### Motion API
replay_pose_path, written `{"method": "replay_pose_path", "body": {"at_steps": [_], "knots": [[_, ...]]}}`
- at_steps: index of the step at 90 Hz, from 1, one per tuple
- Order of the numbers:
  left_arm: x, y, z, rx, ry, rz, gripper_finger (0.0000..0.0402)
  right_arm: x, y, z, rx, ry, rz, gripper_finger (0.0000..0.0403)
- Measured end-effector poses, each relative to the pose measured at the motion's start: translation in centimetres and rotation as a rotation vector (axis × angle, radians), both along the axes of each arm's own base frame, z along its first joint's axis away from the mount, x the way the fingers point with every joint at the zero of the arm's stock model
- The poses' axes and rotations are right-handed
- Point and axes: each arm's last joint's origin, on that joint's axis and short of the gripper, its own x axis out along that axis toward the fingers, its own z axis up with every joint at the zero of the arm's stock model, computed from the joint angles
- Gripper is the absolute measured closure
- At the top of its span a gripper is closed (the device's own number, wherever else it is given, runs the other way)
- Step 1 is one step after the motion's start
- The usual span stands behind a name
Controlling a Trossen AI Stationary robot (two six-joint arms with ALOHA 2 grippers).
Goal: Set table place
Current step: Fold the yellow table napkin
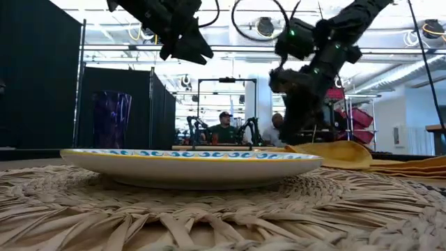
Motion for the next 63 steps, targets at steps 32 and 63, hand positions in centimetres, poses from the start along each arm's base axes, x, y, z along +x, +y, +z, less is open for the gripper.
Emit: {"method": "replay_pose_path", "body": {"at_steps": [32, 63], "knots": [[0.0, 0.0, 0.0, -0.002, 0.005, 0.000, 0.0230, 2.4, -3.7, 0.3, -0.067, 0.049, 0.025, 0.0199], [-0.1, 0.0, -0.2, 0.003, 0.027, -0.005, 0.0230, 6.0, -5.9, -1.6, -0.100, 0.173, 0.123, 0.0158]]}}
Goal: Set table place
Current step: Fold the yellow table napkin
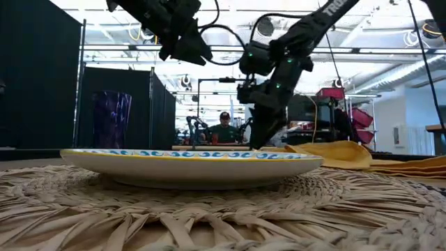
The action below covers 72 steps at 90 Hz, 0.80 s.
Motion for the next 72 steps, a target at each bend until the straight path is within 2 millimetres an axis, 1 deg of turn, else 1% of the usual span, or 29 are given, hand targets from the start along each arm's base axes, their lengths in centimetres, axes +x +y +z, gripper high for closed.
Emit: {"method": "replay_pose_path", "body": {"at_steps": [8, 21, 35, 41, 46, 51, 56, 62, 64, 68, 72], "knots": [[0.0, 0.0, 0.0, 0.006, 0.008, -0.005, 0.0230, 0.3, -0.3, -0.3, -0.007, 0.002, 0.013, 0.0163], [0.0, 0.0, 0.0, 0.006, 0.008, -0.005, 0.0230, 0.3, -0.4, -2.1, 0.011, 0.061, 0.032, 0.0164], [0.0, 0.0, 0.0, 0.007, 0.008, -0.005, 0.0230, 0.4, -0.4, -2.3, 0.011, 0.062, 0.036, 0.0166], [0.0, 0.0, 0.0, 0.007, 0.008, -0.005, 0.0230, 0.4, -0.4, -2.4, 0.013, 0.066, 0.034, 0.0177], [0.0, 0.0, 0.0, 0.007, 0.007, -0.005, 0.0230, 0.3, -0.4, -2.3, 0.015, 0.072, 0.033, 0.0200], [0.0, 0.0, 0.0, 0.007, 0.007, -0.005, 0.0230, 0.3, -0.4, -2.4, 0.010, 0.079, 0.031, 0.0235], [0.0, 0.0, 0.0, 0.007, 0.007, -0.005, 0.0230, 0.2, -0.4, -2.4, 0.011, 0.091, 0.030, 0.0282], [0.0, 0.0, 0.0, 0.007, 0.007, -0.005, 0.0230, 0.1, -0.4, -2.4, 0.006, 0.100, 0.033, 0.0352], [0.0, 0.0, 0.0, 0.007, 0.006, -0.005, 0.0230, 0.1, -0.4, -2.4, 0.006, 0.102, 0.037, 0.0369], [0.0, 0.0, 0.0, 0.007, 0.006, -0.005, 0.0230, 0.1, -0.4, -2.4, -0.001, 0.105, 0.037, 0.0388], [0.0, 0.0, 0.0, 0.007, 0.006, -0.005, 0.0230, 0.0, -0.3, -2.2, 0.000, 0.113, 0.035, 0.0391]]}}
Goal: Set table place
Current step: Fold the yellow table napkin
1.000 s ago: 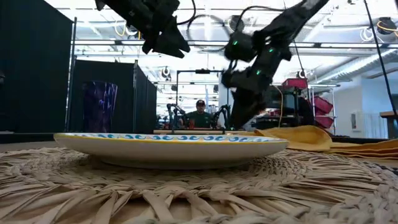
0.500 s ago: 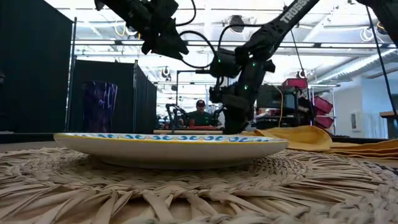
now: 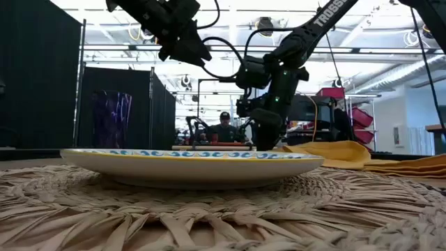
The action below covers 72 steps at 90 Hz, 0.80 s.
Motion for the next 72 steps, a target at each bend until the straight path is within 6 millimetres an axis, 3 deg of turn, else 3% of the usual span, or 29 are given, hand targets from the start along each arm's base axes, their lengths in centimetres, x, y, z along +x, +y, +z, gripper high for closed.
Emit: {"method": "replay_pose_path", "body": {"at_steps": [38, 55, 72], "knots": [[0.0, 0.0, 0.0, 0.001, -0.001, 0.000, 0.0230, 1.4, 0.3, 4.3, 0.003, 0.062, 0.061, 0.0403], [0.0, 0.0, 0.0, 0.018, 0.013, -0.012, 0.0230, -0.1, 2.8, 5.3, 0.043, 0.187, 0.112, 0.0403], [-0.1, 0.2, 0.0, 0.021, 0.014, -0.005, 0.0230, -1.3, 5.4, 8.4, 0.033, 0.110, 0.129, 0.0403]]}}
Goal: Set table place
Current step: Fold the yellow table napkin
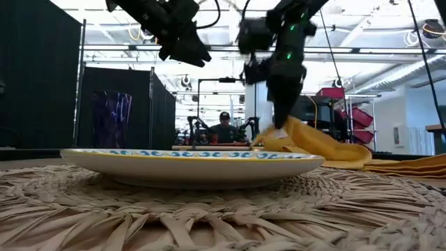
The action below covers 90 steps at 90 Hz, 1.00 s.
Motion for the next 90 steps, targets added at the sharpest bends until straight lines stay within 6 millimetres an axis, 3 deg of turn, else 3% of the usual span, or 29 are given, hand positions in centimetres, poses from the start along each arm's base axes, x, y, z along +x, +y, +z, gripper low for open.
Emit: {"method": "replay_pose_path", "body": {"at_steps": [18, 49, 79, 90], "knots": [[0.0, 0.0, 0.0, -0.003, 0.000, 0.001, 0.0230, -1.8, 2.0, 0.4, 0.047, 0.022, -0.020, 0.0403], [0.0, -0.1, 0.0, -0.018, -0.006, 0.008, 0.0230, -5.1, 4.8, -3.9, 0.076, 0.170, -0.054, 0.0403], [0.0, -0.1, 0.0, -0.018, -0.006, 0.009, 0.0230, -6.4, 6.6, -2.1, 0.109, 0.127, -0.047, 0.0402], [0.0, -0.1, 0.0, -0.019, -0.007, 0.009, 0.0230, -6.8, 7.1, -1.8, 0.103, 0.141, -0.044, 0.0384]]}}
